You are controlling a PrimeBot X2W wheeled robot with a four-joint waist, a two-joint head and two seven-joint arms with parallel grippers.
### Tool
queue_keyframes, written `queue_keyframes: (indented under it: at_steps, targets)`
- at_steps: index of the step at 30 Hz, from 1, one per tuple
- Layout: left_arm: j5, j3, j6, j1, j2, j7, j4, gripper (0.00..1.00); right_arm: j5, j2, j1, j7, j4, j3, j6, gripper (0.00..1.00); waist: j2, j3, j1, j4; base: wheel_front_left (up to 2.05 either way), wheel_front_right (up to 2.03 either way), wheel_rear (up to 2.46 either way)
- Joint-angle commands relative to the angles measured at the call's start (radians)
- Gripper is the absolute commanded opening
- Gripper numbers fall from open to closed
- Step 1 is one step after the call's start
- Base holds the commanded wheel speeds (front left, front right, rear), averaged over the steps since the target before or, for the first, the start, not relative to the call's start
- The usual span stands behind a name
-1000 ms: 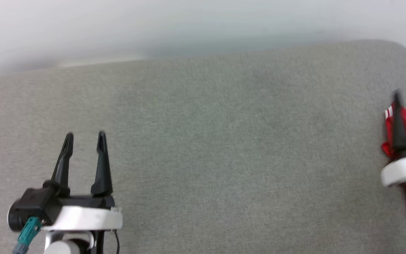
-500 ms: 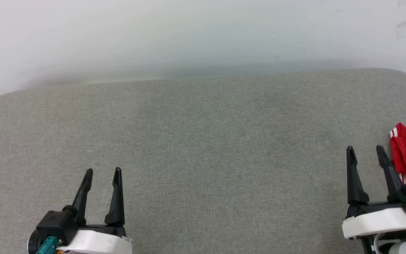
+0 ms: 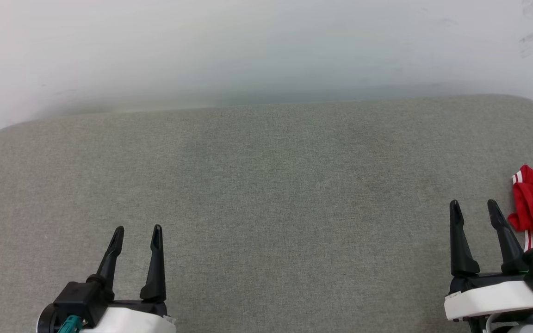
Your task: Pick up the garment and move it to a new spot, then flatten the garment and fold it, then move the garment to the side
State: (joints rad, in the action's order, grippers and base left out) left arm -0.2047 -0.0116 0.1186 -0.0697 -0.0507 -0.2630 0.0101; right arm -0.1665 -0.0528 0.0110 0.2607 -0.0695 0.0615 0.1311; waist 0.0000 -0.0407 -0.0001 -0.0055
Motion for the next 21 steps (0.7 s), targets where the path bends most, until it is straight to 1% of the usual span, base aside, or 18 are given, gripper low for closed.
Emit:
queue_keyframes:
  at_steps: [1,6,13,21]
  targets:
    - [0.008,-0.002,-0.006,-0.009,0.000,-0.002,0.006,1.00,-0.006,0.004,-0.010,0.005,0.001,-0.002,-0.001,1.00,0.0000,-0.001,0.0001,-0.001,0.00,0.00,0.00]
    - [0.004,0.001,-0.021,-0.010,0.000,-0.002,0.003,1.00,-0.009,0.004,-0.002,0.004,0.004,0.000,-0.001,1.00,0.0000,-0.002,0.0001,-0.003,0.00,0.00,0.00]
    - [0.005,-0.002,-0.029,-0.011,0.000,-0.002,0.004,1.00,-0.016,0.004,-0.003,0.004,0.006,0.002,-0.001,1.00,0.0000,-0.002,0.0001,-0.005,0.00,0.00,0.00]
    - [-0.003,0.000,-0.029,-0.009,0.000,-0.002,-0.001,1.00,-0.018,0.004,0.004,0.004,0.004,0.005,-0.001,1.00,0.0000,0.001,0.0001,-0.005,0.00,0.00,0.00]
